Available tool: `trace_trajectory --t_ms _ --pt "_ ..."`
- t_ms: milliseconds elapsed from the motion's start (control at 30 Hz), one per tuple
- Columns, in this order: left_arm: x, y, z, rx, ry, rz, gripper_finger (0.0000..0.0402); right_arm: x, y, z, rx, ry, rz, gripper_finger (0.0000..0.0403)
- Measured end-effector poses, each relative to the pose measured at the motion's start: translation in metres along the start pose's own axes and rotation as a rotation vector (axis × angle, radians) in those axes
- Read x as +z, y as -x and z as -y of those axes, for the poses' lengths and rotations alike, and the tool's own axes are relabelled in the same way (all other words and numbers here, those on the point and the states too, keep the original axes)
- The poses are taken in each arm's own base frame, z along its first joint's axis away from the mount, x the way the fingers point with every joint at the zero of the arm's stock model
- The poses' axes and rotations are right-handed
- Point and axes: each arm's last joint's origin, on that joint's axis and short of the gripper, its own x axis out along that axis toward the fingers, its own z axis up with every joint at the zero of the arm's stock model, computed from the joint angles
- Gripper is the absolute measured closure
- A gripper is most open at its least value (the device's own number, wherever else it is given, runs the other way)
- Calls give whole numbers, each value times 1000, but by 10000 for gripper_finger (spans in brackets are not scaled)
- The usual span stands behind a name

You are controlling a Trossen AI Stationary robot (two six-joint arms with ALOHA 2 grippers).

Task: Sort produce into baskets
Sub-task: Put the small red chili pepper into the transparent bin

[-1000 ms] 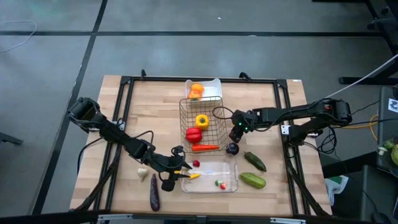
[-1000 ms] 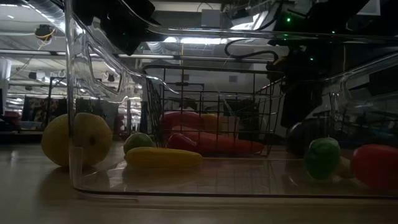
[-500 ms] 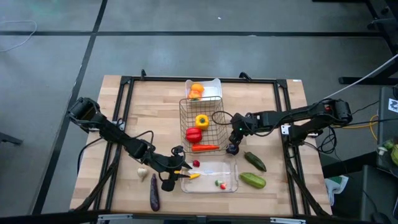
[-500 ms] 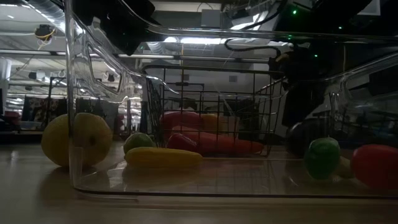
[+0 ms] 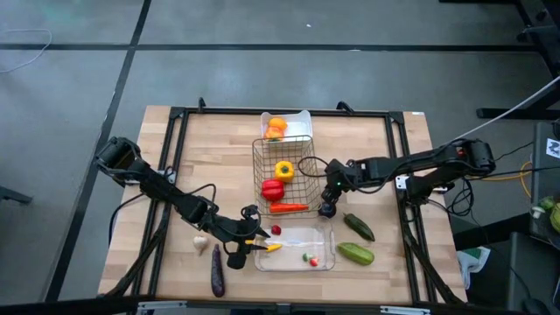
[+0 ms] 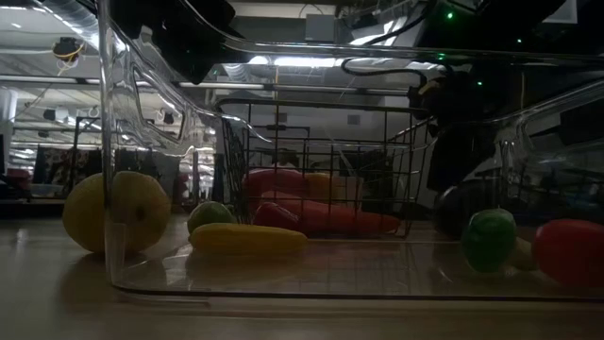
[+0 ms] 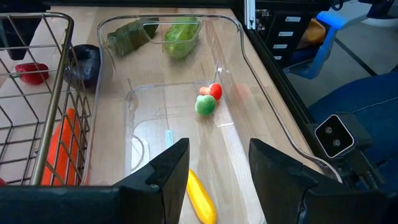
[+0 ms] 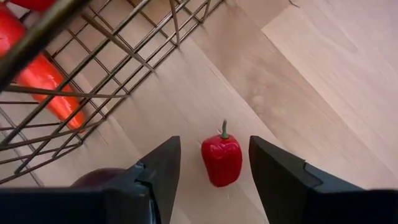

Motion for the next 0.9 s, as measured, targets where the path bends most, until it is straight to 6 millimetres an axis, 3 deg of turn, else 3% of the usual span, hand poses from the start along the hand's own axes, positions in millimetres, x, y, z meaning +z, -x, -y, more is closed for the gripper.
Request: trace_trajectory --t_ms 900 --pt "0 0 0 0 0 1 239 -13 -40 -4 -113 54 -109 216"
